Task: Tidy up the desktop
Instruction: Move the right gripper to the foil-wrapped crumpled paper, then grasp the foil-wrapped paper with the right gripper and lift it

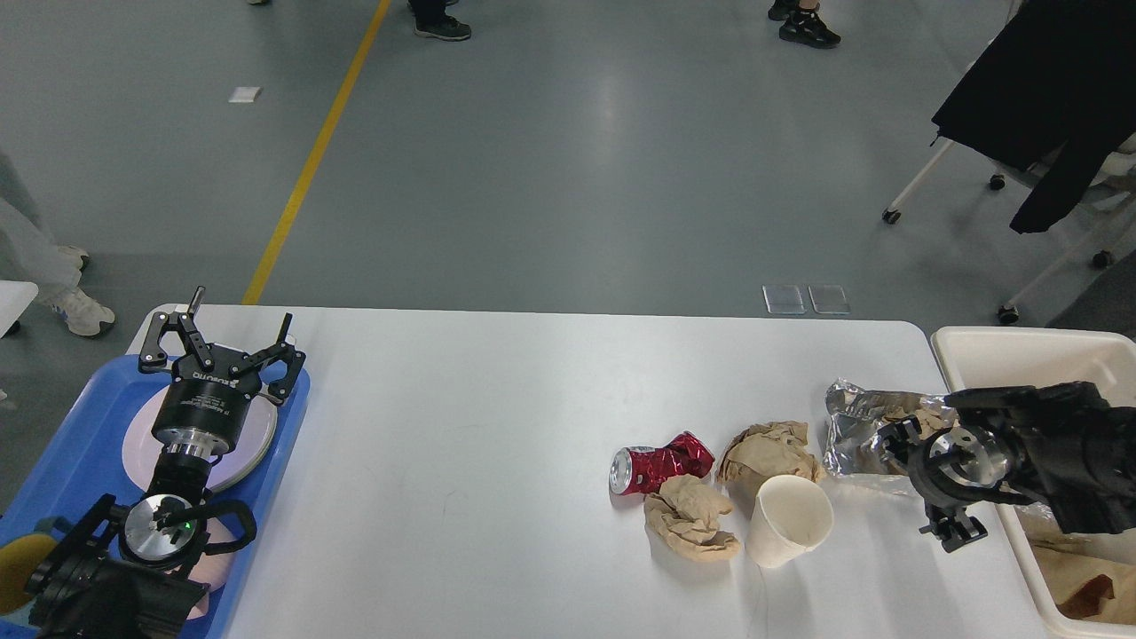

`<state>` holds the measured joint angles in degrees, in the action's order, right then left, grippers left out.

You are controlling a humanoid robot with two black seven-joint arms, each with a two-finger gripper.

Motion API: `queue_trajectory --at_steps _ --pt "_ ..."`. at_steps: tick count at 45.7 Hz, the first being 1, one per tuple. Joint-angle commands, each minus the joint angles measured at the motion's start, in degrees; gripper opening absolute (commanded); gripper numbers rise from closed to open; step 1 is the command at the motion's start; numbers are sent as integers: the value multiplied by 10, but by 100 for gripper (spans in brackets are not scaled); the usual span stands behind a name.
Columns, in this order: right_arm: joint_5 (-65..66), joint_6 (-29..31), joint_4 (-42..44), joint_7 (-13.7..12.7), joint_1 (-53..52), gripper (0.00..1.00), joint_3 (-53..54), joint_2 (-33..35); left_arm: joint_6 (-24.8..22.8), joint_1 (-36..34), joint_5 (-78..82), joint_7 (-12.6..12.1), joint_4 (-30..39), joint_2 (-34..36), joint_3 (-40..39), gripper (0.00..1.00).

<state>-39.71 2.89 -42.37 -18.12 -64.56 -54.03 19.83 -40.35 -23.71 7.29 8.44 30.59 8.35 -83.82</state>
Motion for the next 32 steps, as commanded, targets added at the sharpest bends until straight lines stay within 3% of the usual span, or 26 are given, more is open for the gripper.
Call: queue_trajectory --at_steps 1,6,15,25,32 --pt "1 -2 3 0 7 86 3 -1 0 0 0 0 0 0 0 97" --pt "2 -3 4 1 11 72 3 0 0 1 0 0 0 0 0 97" --pt "2 -3 6 0 13 31 9 1 0 0 0 0 0 0 0 97" --pt "4 -3 5 -2 14 1 15 2 0 0 0 1 0 0 0 97" --pt "6 -3 7 -9 13 0 15 3 0 0 0 0 0 0 0 97"
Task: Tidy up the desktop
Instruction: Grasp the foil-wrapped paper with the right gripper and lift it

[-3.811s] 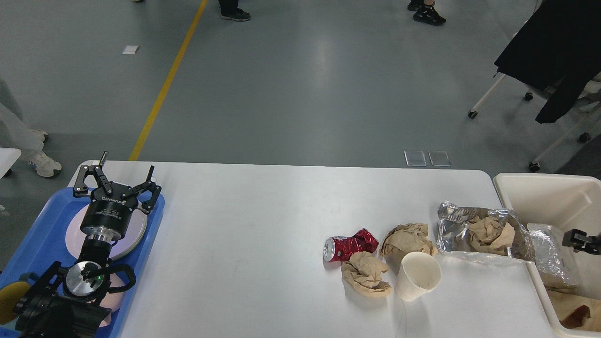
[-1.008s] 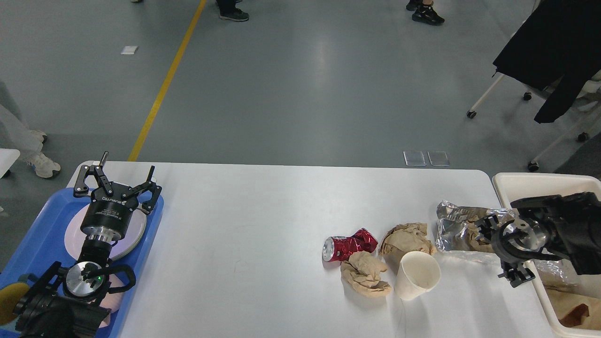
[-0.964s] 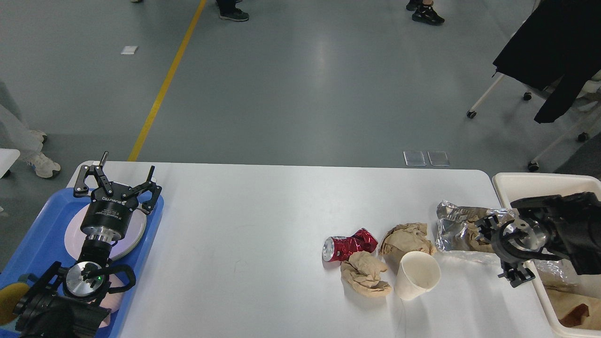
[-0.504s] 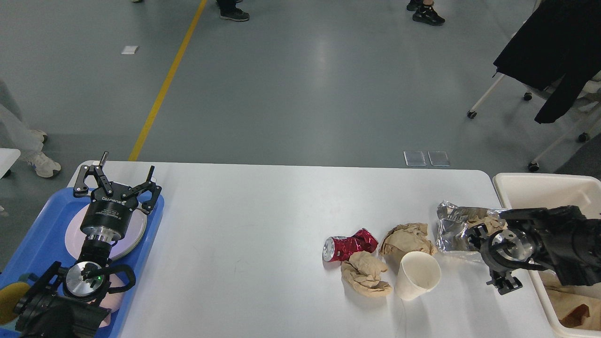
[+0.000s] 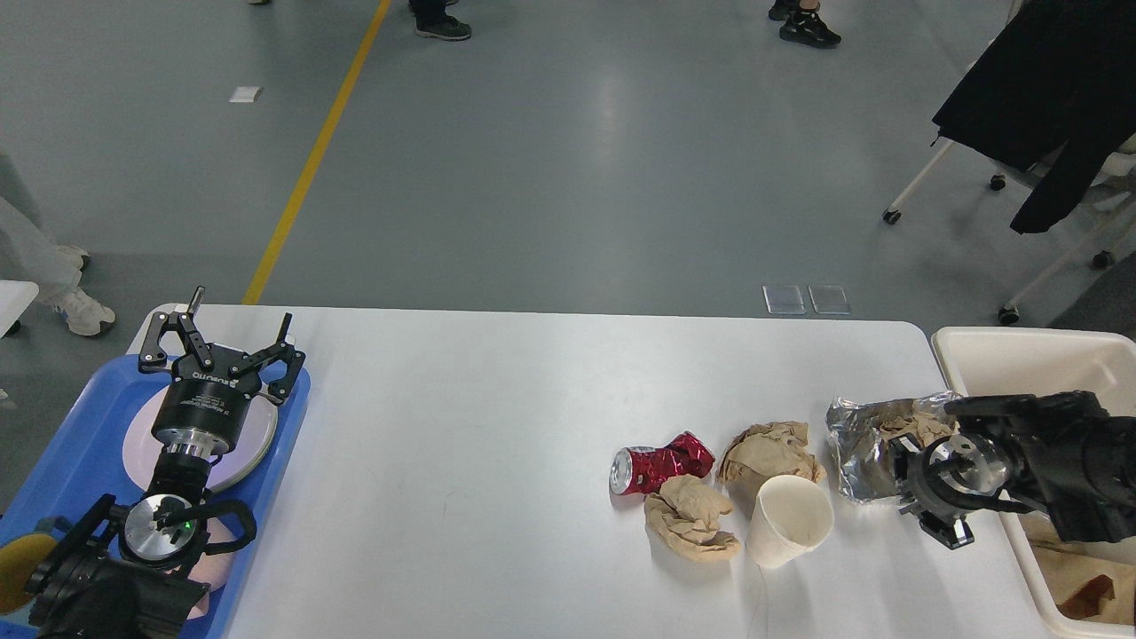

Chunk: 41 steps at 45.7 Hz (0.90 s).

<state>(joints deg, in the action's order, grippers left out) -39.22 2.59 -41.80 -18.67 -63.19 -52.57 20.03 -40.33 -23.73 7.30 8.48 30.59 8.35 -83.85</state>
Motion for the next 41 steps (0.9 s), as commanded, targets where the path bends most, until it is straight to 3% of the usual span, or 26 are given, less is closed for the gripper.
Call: queue_trajectory --at_steps 1,24,34,41 --pt "1 -3 -1 -3 -3 0 0 -2 0 0 0 0 0 0 0 97" --pt "-5 -8 -23 -2 -25 0 2 9 0 0 0 0 0 0 1 97" --pt "-5 -10 -175 -1 -149 0 -17 104 -1 0 0 0 0 0 0 97" --pt "-4 -4 -305 -2 -291 0 -119 126 -1 0 0 0 0 0 0 97"
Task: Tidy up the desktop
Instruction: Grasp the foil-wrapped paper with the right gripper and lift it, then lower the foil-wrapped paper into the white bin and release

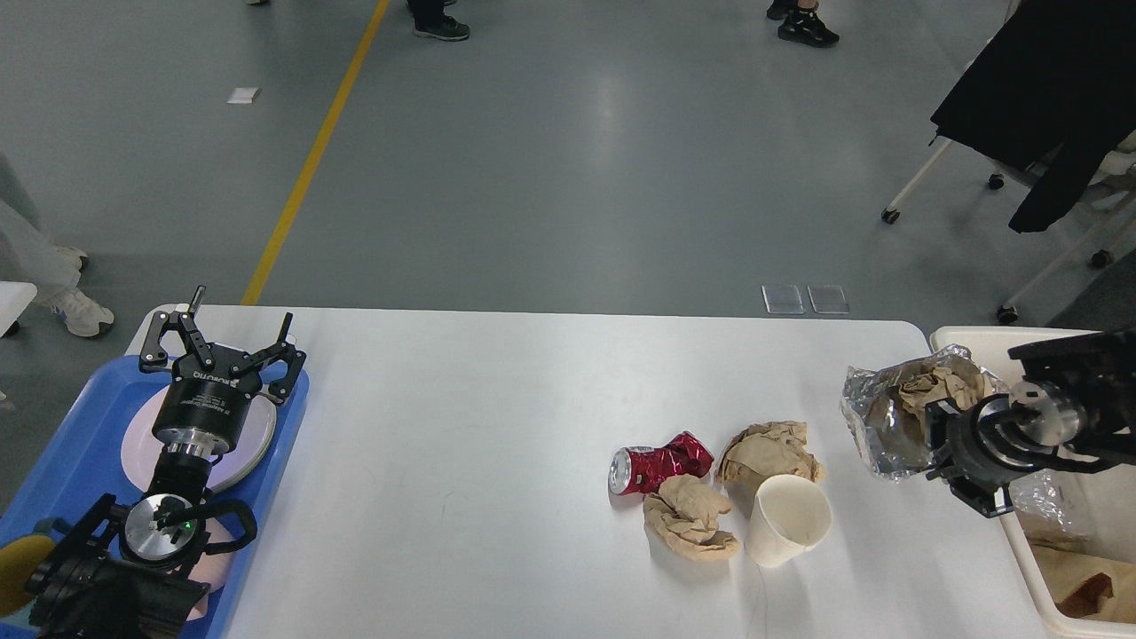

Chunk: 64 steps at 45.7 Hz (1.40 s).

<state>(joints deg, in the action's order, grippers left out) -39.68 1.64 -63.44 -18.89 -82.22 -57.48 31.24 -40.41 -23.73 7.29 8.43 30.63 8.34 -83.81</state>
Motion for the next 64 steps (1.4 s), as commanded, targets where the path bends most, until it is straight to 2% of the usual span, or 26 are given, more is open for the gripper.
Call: queue_trajectory --at_steps 1,7,17,23,32,39,46,56,64 --pt "0 8 -105 0 -123 0 -85 16 1 0 0 0 0 0 0 97" --pt "0 16 -200 -1 -248 0 -146 52 1 0 0 0 0 0 0 97" --pt "0 39 -309 0 -433 0 -282 59 1 1 0 1 0 0 0 97" --pt "0 61 -322 0 -449 0 -314 63 1 0 0 1 0 0 0 97" --pt "26 52 -313 4 -436 0 -326 104 1 1 0 0 0 0 0 97" --pt "119 56 -233 1 -360 0 -312 184 1 1 0 0 0 0 0 97" --pt "177 76 -104 4 -222 0 -256 220 1 1 0 1 0 0 0 97" --pt "193 128 145 0 84 0 -42 210 1 1 0 1 0 0 0 97" --pt "237 130 334 0 285 0 90 137 1 1 0 1 0 0 0 97"
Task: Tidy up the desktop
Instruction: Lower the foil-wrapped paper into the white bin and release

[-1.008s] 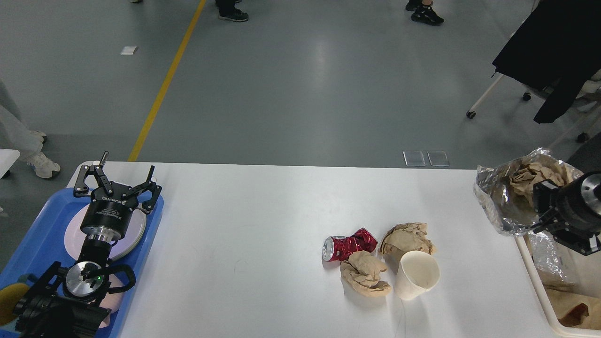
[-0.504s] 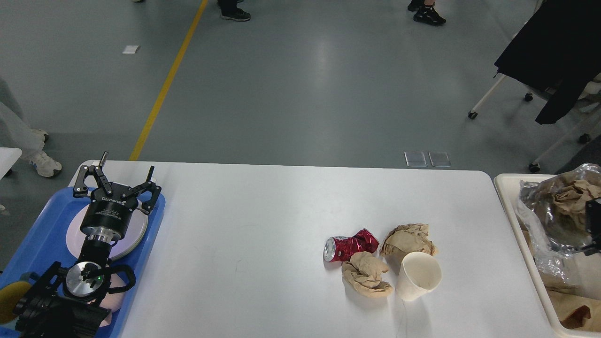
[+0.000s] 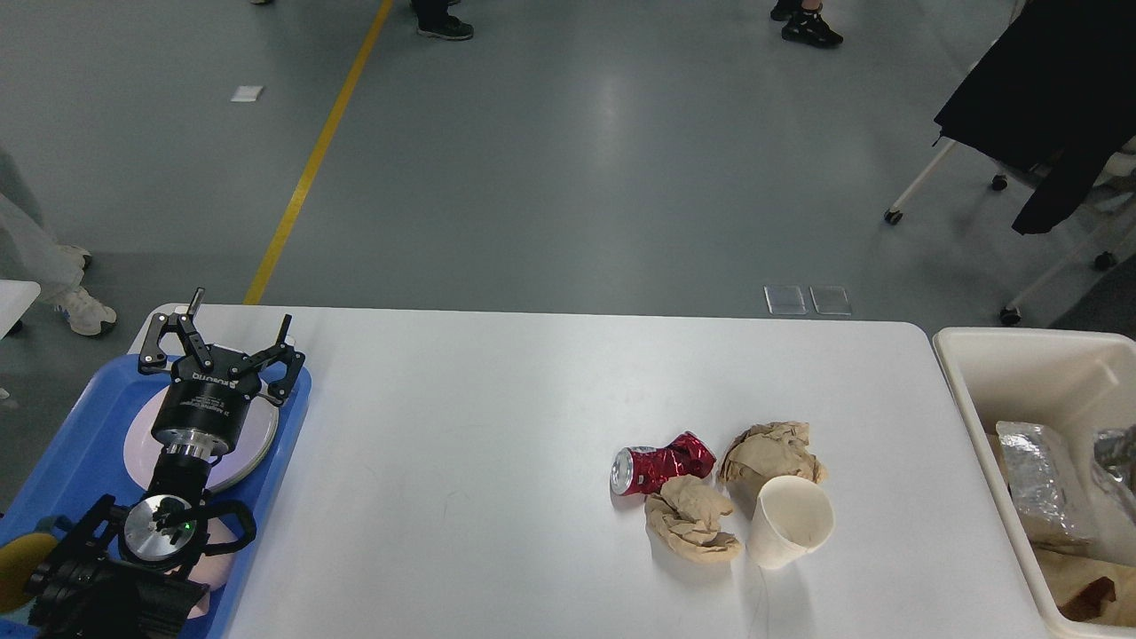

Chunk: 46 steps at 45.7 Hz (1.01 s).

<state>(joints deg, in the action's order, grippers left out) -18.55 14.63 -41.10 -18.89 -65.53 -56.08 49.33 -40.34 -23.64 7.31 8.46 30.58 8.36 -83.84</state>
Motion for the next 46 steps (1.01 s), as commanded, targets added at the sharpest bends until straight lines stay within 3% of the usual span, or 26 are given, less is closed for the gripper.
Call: queue_trajectory --at_steps 1,15,24,46 --pt "30 0 131 1 137 0 86 -52 0 0 0 1 0 0 0 97" --pt "39 -28 374 15 321 0 125 -203 0 -1 0 1 0 0 0 97" --pt "83 -103 375 44 335 0 124 -233 0 0 0 1 0 0 0 97" --pt "102 -108 376 50 335 0 124 -242 0 -1 0 1 0 0 0 97"
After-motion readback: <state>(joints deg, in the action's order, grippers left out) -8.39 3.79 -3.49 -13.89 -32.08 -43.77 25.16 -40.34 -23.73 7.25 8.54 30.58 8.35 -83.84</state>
